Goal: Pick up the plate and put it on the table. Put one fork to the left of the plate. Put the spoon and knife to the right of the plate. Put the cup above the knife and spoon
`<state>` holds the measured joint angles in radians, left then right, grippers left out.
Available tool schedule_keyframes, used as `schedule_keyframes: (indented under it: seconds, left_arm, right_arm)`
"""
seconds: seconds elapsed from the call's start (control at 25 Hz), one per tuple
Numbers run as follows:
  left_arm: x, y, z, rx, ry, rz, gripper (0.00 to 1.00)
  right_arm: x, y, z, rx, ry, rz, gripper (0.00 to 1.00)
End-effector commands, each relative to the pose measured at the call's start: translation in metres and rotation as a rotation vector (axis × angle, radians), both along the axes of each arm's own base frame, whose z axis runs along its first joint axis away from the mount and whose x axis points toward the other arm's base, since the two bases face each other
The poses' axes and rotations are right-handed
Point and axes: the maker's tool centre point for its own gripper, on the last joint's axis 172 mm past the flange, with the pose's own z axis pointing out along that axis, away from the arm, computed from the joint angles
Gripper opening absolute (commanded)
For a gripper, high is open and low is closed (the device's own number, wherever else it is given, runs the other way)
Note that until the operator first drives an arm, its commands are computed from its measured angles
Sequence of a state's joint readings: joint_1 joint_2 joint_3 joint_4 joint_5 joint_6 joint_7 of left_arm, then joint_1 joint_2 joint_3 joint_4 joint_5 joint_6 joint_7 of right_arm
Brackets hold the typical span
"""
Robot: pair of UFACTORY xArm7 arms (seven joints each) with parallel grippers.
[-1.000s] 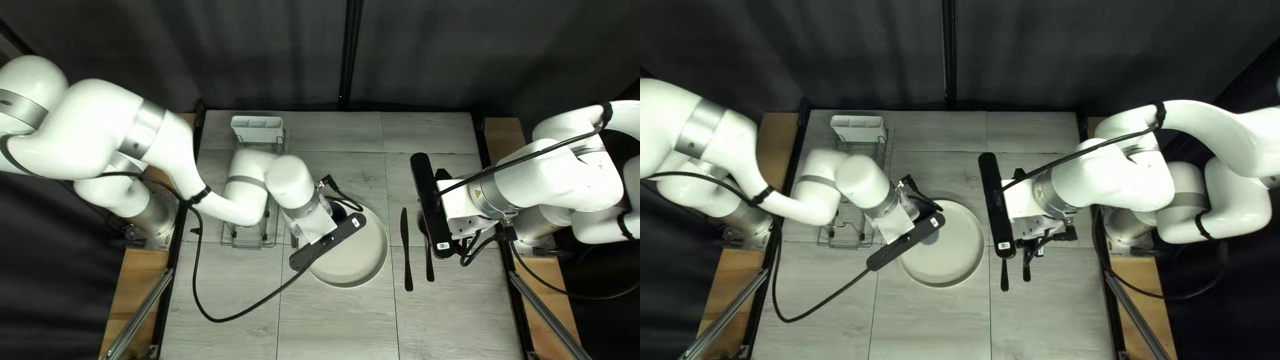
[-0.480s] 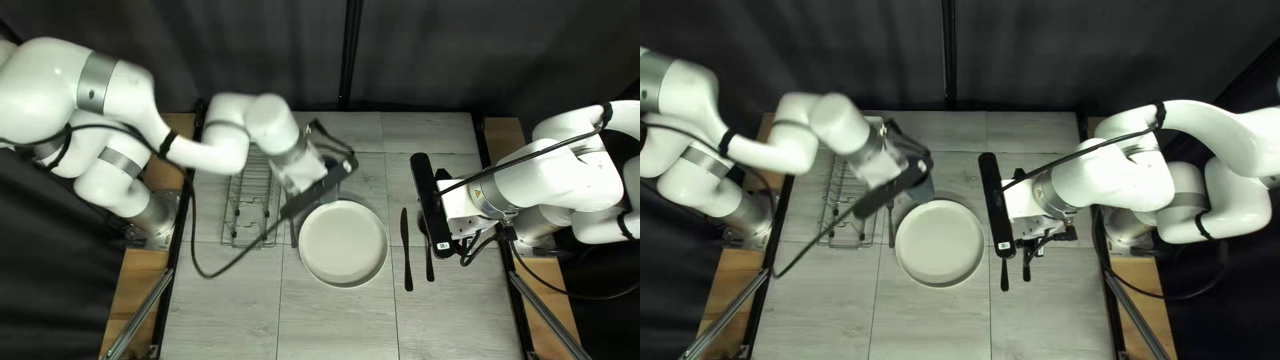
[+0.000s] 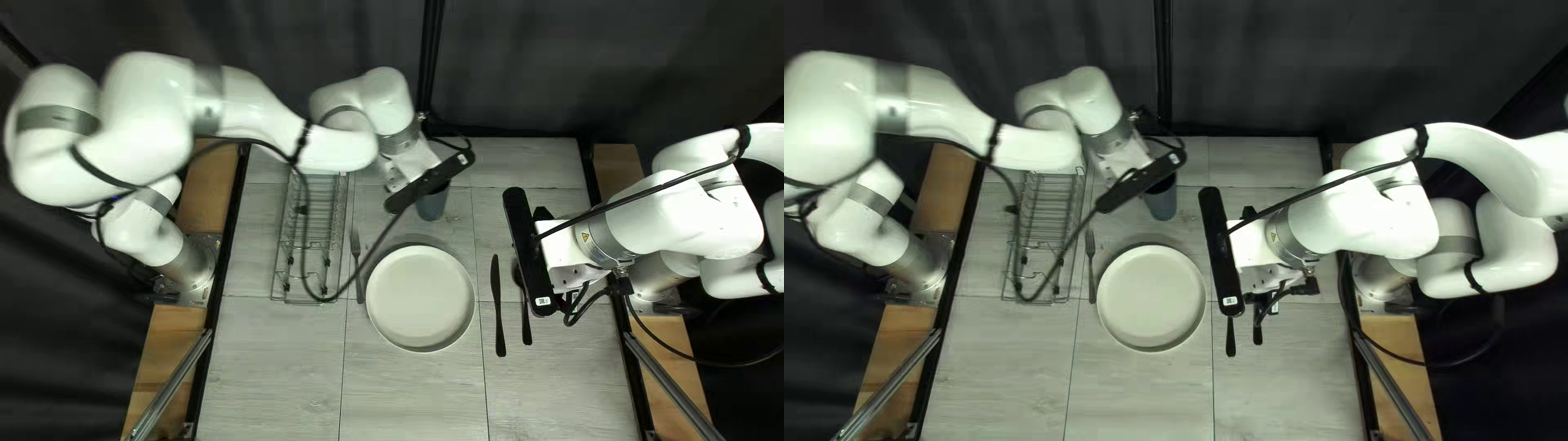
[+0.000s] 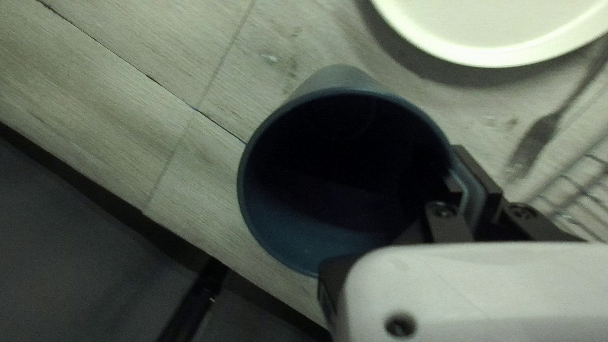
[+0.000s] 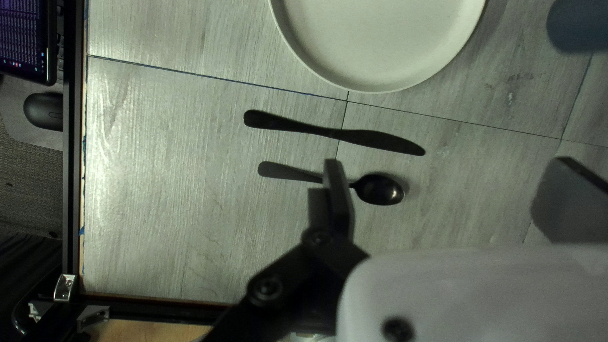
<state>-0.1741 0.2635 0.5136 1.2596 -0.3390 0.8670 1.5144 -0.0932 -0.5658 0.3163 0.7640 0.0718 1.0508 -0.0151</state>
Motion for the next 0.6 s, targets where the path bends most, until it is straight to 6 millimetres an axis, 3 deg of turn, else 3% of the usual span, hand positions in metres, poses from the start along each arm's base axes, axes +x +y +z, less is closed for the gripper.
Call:
schedule_keyframes:
  seconds: [0.04, 0.6]
  left_arm:
    - [0.019, -0.007, -0.009, 0.002, -0.004, -0.025, 0.00]
    - [0.050, -0.019, -0.027, 0.023, 0.012, -0.090, 0.00]
  right_arm:
    - [0.000, 0.000, 0.000, 0.000, 0.000, 0.000, 1.00]
    - [0.000, 0.000, 0.000, 0.000, 0.000, 0.000, 1.00]
